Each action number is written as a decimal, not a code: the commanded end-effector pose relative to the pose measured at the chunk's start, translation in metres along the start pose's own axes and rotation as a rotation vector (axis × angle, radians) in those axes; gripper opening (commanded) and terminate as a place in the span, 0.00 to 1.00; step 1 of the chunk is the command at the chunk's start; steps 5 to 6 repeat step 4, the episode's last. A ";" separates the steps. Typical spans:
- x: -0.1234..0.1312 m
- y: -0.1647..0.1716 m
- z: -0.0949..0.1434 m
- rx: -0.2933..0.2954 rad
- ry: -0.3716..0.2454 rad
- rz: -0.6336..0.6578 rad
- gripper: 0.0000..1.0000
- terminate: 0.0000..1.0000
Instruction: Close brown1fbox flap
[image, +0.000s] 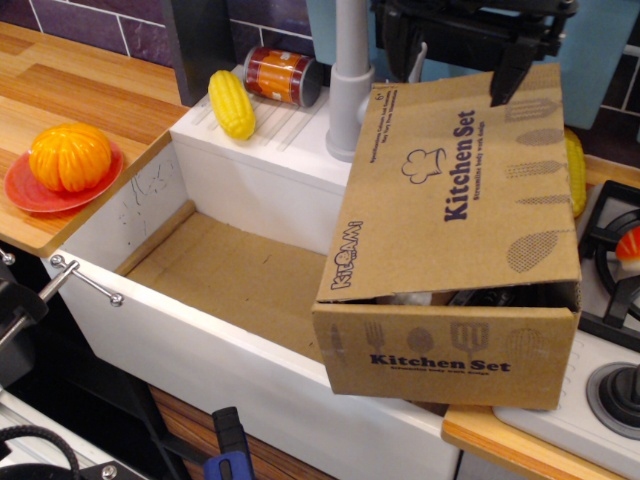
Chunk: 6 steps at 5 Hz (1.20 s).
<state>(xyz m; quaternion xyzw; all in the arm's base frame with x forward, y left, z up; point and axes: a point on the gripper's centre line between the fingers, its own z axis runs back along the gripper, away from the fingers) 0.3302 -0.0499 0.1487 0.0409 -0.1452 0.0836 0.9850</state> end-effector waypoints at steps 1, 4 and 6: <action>0.005 -0.013 -0.006 -0.092 0.000 0.061 1.00 0.00; -0.005 -0.021 -0.024 -0.198 0.002 0.172 1.00 1.00; -0.005 -0.021 -0.024 -0.198 0.002 0.172 1.00 1.00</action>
